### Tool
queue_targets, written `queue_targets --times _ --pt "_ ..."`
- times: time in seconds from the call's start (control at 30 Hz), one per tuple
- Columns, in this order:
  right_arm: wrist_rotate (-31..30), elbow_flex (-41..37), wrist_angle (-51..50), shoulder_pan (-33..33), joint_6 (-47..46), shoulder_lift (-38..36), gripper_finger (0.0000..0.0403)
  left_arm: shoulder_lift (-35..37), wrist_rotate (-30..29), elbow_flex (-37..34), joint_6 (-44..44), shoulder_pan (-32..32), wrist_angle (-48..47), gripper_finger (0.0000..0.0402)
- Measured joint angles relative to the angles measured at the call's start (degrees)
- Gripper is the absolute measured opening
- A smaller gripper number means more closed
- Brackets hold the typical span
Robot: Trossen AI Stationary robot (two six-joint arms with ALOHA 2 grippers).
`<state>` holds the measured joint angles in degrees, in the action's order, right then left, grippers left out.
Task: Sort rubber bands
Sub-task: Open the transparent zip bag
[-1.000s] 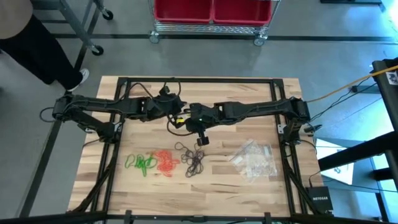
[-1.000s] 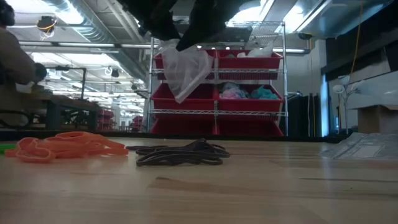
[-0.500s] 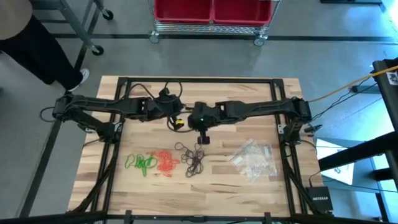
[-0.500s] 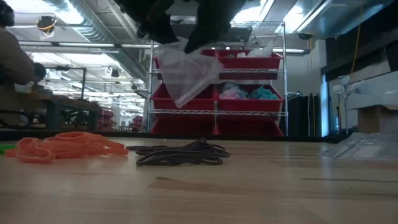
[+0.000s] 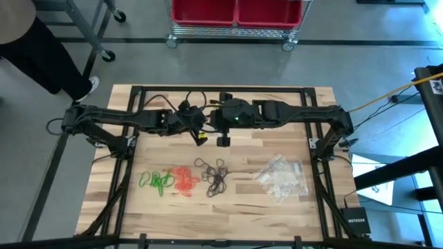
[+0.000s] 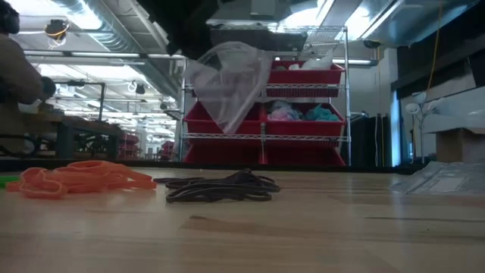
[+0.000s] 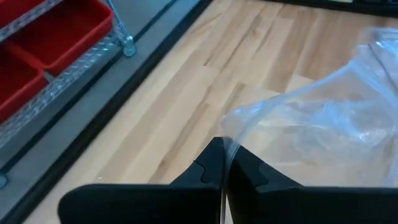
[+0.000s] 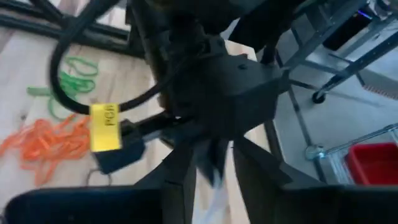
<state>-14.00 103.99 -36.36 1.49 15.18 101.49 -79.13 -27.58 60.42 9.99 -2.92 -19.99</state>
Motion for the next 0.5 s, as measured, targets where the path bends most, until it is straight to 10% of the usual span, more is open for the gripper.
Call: queue_targets --times 0.5 --pt "-0.53 -5.87 1.85 0.02 2.25 2.20 0.0099 3.32 5.17 0.00 0.05 0.41 2.14 0.0000"
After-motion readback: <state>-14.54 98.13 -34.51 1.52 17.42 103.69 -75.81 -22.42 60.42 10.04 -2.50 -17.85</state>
